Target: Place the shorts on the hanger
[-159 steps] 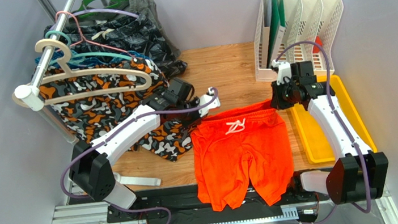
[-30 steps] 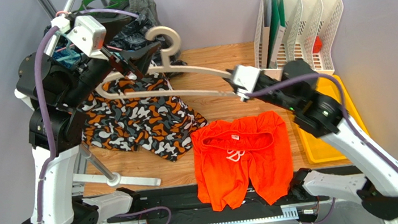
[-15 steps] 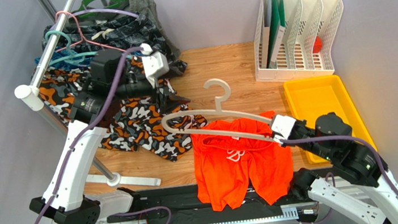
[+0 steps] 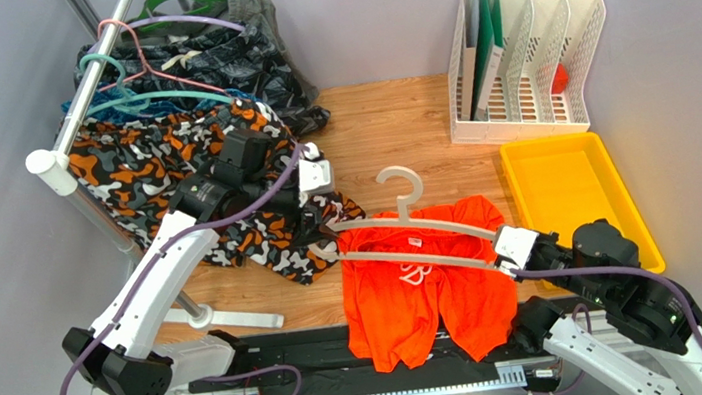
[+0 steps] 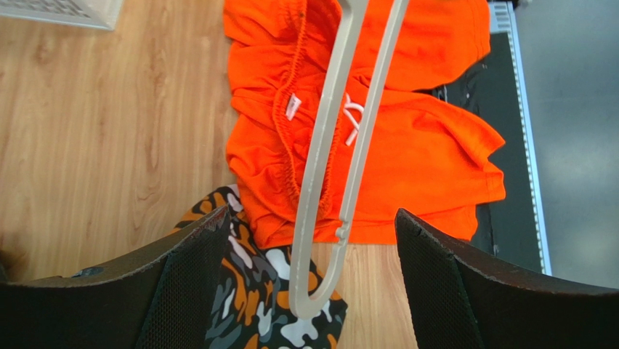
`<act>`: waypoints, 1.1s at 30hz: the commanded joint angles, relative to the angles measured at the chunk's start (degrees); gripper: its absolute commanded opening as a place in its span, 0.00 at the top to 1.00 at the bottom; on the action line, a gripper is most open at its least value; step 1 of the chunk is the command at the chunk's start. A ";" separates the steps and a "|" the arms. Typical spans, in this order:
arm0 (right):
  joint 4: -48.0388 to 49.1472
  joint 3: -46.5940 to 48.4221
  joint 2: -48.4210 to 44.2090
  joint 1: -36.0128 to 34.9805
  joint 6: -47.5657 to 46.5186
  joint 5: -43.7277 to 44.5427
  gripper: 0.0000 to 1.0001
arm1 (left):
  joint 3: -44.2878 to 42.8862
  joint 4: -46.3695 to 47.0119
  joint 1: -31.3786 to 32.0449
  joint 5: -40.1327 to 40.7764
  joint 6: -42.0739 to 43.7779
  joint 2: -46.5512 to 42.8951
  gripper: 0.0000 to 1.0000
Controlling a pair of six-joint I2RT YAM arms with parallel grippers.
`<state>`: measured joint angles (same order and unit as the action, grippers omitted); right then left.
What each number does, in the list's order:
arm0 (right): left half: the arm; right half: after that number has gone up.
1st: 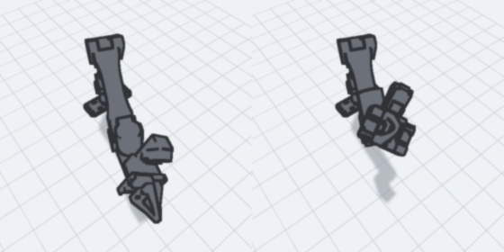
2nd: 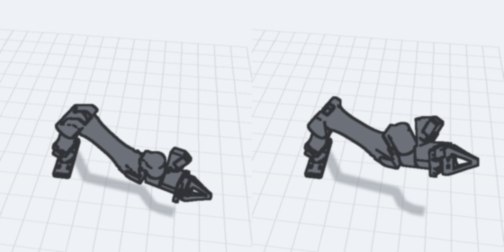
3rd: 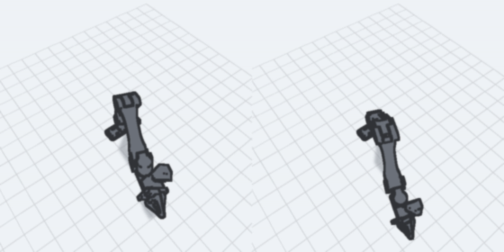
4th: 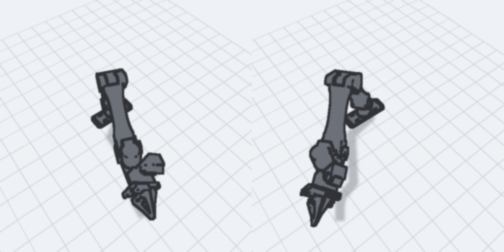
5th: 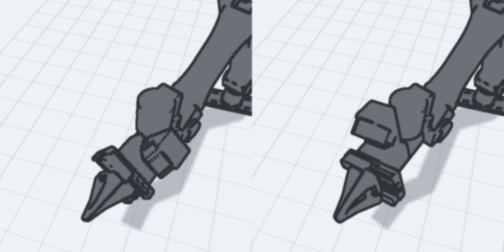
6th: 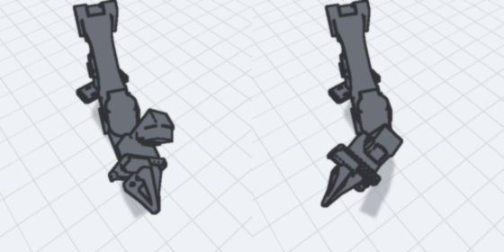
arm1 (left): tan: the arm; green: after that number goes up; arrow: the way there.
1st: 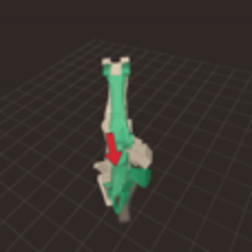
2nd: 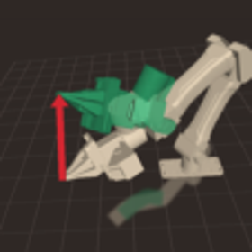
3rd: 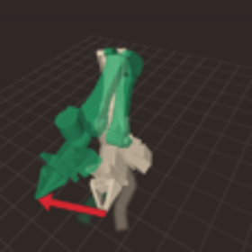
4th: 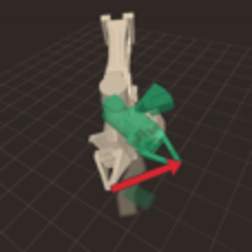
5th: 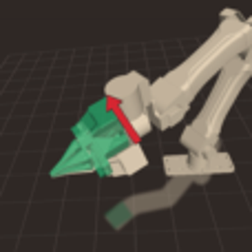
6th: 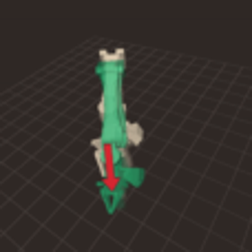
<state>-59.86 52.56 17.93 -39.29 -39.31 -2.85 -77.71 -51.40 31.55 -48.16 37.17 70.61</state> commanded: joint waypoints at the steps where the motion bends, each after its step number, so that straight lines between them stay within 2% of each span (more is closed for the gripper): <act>1: 1.58 1.76 0.61 0.00 -2.08 -2.77 1.00 | 1.59 -2.91 3.16 1.14 7.65 1.46 0.14; 3: 1.76 1.76 0.52 0.09 -3.13 -3.56 1.00 | 3.69 -3.19 4.04 2.54 7.48 2.51 0.15; 6: 1.50 1.67 0.44 0.09 -3.75 -4.53 1.00 | 9.49 3.74 4.05 5.26 3.79 1.47 0.16; 9: 0.62 1.67 0.26 0.00 -4.98 -6.20 1.00 | 13.02 6.66 4.13 4.83 2.91 0.76 0.22; 10: 0.62 1.50 0.17 0.00 -5.16 -6.72 1.00 | 13.29 6.66 4.05 4.57 2.74 1.11 0.33; 12: 1.23 1.24 0.52 0.00 -5.25 -6.64 1.00 | 13.03 4.91 4.13 3.35 2.47 2.07 0.49; 13: 1.49 1.15 0.61 0.00 -5.34 -6.55 1.00 | 12.85 4.12 4.05 2.64 2.56 2.42 0.64; 15: 2.28 0.62 0.96 0.00 -5.25 -6.55 1.00 | 12.76 2.53 4.05 0.36 2.38 2.43 0.74; 16: 2.55 0.53 1.05 0.00 -4.90 -6.81 1.00 | 12.85 2.01 4.05 -0.43 2.30 2.43 0.87; 17: 2.55 0.36 1.31 0.00 -4.64 -7.08 1.00 | 12.94 1.48 4.13 -1.40 2.12 2.34 0.93; 18: 2.38 0.27 1.58 0.00 -4.29 -7.69 0.91 | 12.85 1.47 4.13 -1.67 1.25 2.17 1.00; 20: -0.33 1.23 3.93 0.00 -2.80 -9.00 0.68 | 12.50 1.74 4.05 -1.41 0.54 1.64 1.00; 21: -1.39 3.06 5.17 0.00 -1.75 -10.41 0.38 | 12.50 2.26 4.13 -0.71 -0.85 1.38 1.00; 22: -2.45 4.30 8.49 0.00 0.79 -11.03 0.24 | 12.50 3.74 4.05 1.12 -1.74 1.11 1.00; 23: -4.29 5.53 10.26 0.00 2.55 -11.30 0.04 | 12.50 4.19 4.05 1.92 -1.92 1.02 1.00; 25: -5.97 9.92 14.56 0.09 7.28 -12.44 0.00 | 12.32 6.56 4.13 5.07 -2.45 1.11 1.00; 28: -9.31 17.45 25.97 0.00 10.47 -17.17 0.00 | 11.54 9.11 4.13 8.16 -3.51 2.07 1.00; 30: -11.95 20.99 29.86 0.00 11.44 -21.55 0.00 | 11.01 9.56 4.13 8.70 -3.24 2.78 1.00; 33: -10.64 26.62 35.14 0.09 15.75 -24.39 0.00 | 10.21 10.87 4.57 9.23 -2.98 4.62 1.00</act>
<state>-69.17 73.38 49.67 -39.07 -31.11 -18.94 -64.38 -46.09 35.83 -40.27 35.75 73.54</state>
